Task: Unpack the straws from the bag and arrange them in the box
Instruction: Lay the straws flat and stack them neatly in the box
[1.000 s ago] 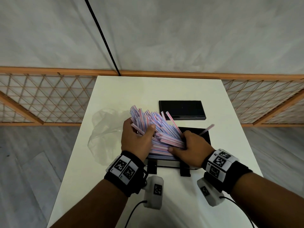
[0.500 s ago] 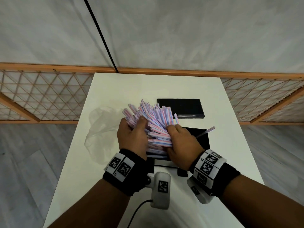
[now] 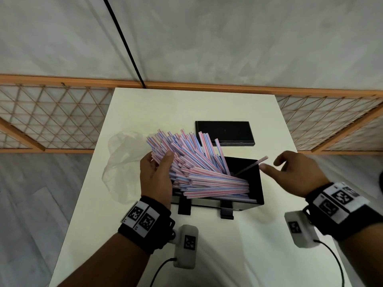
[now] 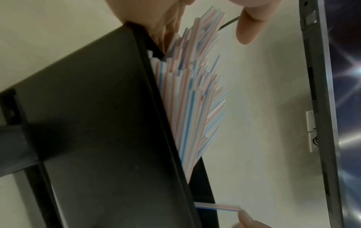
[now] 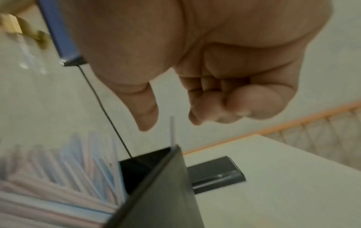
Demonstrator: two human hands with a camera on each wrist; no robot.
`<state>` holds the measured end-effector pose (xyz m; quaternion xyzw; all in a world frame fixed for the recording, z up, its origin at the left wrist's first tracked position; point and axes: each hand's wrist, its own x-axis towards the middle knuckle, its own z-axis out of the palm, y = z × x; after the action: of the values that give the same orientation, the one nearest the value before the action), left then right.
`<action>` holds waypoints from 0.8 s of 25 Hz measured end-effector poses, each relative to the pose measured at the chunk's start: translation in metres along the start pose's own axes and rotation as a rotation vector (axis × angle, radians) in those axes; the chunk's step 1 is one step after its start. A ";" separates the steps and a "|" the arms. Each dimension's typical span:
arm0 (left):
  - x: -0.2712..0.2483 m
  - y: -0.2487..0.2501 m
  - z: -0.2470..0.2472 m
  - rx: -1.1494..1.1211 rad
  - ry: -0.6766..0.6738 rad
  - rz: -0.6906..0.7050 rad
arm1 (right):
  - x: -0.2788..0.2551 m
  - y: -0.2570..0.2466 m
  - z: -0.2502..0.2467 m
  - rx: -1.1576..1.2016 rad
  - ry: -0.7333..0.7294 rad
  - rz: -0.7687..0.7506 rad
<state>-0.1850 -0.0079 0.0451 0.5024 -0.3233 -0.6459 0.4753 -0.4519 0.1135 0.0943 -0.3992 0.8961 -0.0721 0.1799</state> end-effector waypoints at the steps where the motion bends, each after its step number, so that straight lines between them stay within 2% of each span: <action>1: -0.001 -0.001 0.000 0.013 -0.008 0.012 | 0.008 0.006 0.003 0.036 -0.036 0.021; 4: -0.003 -0.004 0.002 0.028 -0.017 0.022 | 0.024 0.005 0.014 0.158 -0.068 -0.064; 8: -0.001 -0.006 0.001 0.078 -0.029 0.034 | 0.026 -0.009 0.017 0.247 0.036 -0.140; 12: 0.000 -0.008 0.001 0.127 -0.053 0.036 | 0.010 -0.034 -0.001 0.167 0.170 -0.288; 15: 0.000 -0.009 0.002 0.152 -0.075 0.035 | -0.012 -0.063 -0.019 0.159 0.225 -0.455; 17: 0.000 -0.009 0.002 0.168 -0.082 0.030 | -0.021 -0.085 -0.024 0.134 0.202 -0.555; 20: 0.001 -0.009 0.001 0.191 -0.084 0.027 | -0.023 -0.113 -0.006 0.083 0.042 -0.617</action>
<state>-0.1885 -0.0061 0.0374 0.5137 -0.4098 -0.6259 0.4200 -0.3619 0.0550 0.1372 -0.6431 0.7324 -0.1683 0.1472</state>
